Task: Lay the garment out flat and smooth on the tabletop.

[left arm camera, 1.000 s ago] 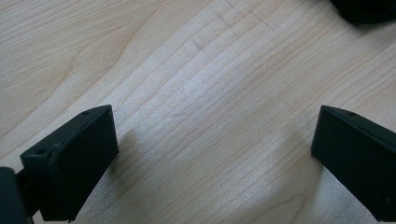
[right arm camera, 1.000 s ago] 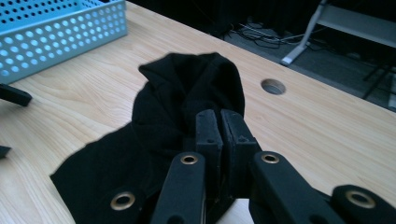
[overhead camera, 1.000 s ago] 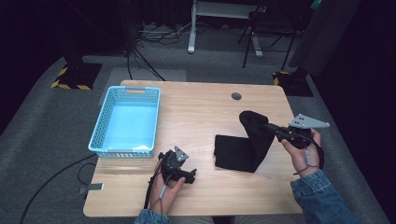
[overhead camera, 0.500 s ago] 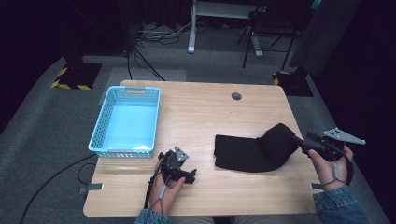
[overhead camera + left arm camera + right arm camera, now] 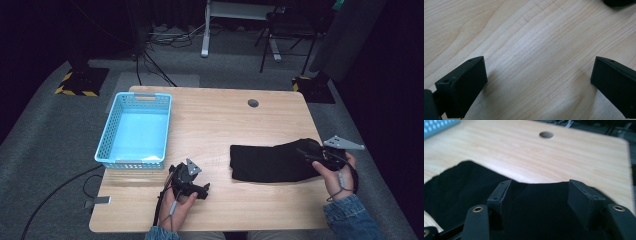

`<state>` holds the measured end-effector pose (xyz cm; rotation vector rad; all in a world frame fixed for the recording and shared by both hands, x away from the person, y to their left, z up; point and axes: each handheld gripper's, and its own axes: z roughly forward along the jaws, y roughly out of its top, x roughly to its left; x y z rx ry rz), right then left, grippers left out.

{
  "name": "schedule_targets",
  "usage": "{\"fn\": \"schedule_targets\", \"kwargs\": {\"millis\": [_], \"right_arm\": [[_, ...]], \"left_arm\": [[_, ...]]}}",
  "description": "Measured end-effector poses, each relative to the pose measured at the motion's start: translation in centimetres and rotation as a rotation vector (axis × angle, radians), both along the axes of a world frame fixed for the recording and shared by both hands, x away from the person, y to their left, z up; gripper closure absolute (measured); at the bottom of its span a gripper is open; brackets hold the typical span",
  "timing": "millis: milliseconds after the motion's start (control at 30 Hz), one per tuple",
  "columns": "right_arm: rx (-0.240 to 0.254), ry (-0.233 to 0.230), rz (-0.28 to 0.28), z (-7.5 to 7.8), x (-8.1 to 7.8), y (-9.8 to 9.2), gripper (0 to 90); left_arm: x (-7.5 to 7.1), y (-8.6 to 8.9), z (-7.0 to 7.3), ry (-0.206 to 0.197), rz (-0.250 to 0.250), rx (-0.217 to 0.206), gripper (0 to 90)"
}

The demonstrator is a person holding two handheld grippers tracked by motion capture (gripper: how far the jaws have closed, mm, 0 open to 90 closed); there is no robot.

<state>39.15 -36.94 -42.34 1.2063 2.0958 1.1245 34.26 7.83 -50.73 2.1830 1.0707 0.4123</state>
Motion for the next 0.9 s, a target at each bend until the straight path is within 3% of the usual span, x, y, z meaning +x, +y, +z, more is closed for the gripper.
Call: {"fn": "schedule_targets", "kwargs": {"millis": [167, 200, 233, 267, 300, 367, 433, 500, 533, 700, 900], "right_arm": [[-0.056, 0.041, 0.03, -1.3, 0.7, 1.2, 37.1], [-0.079, 0.08, 0.054, -2.3, 1.0, 1.8, 36.8], [-0.079, 0.08, 0.054, -2.3, 1.0, 1.8, 36.8], [-0.085, 0.147, 0.075, -3.5, 1.4, 2.4, 36.7], [-0.085, 0.147, 0.075, -3.5, 1.4, 2.4, 36.7], [-0.102, 0.209, 0.089, -5.0, 1.8, 3.3, 37.5], [-0.114, 0.24, 0.101, -5.9, 2.0, 4.2, 37.5], [-0.126, 0.247, 0.104, -6.2, 2.0, 4.7, 36.6], [-0.144, 0.227, 0.098, -6.5, 1.9, 5.4, 35.8], [-0.14, 0.223, 0.111, -6.6, 1.8, 7.7, 34.5], [-0.126, 0.204, 0.116, -6.8, 1.4, 10.3, 32.0]], "left_arm": [[-0.4, 0.2, 0.0, 0.0, 0.014, 0.002, 0.5], [-0.6, 0.2, 0.0, -0.004, 0.026, 0.004, 0.5], [-0.6, 0.2, 0.0, -0.004, 0.026, 0.004, 0.5], [-0.7, 0.0, 0.0, 0.0, 0.044, 0.0, 0.5], [-0.7, 0.0, 0.0, 0.0, 0.044, 0.0, 0.5], [-0.9, -0.2, 0.0, -0.002, 0.047, 0.001, 0.5], [-0.8, -0.2, 0.0, 0.001, 0.053, 0.003, 0.4], [-0.8, -0.2, 0.0, 0.001, 0.053, 0.0, 0.5], [-0.8, -0.2, 0.0, 0.001, 0.057, 0.001, 0.4], [-0.6, 0.0, 0.1, -0.005, 0.081, -0.002, 1.4], [-0.1, 0.4, 0.3, -0.01, 0.093, -0.015, 11.4]]}}
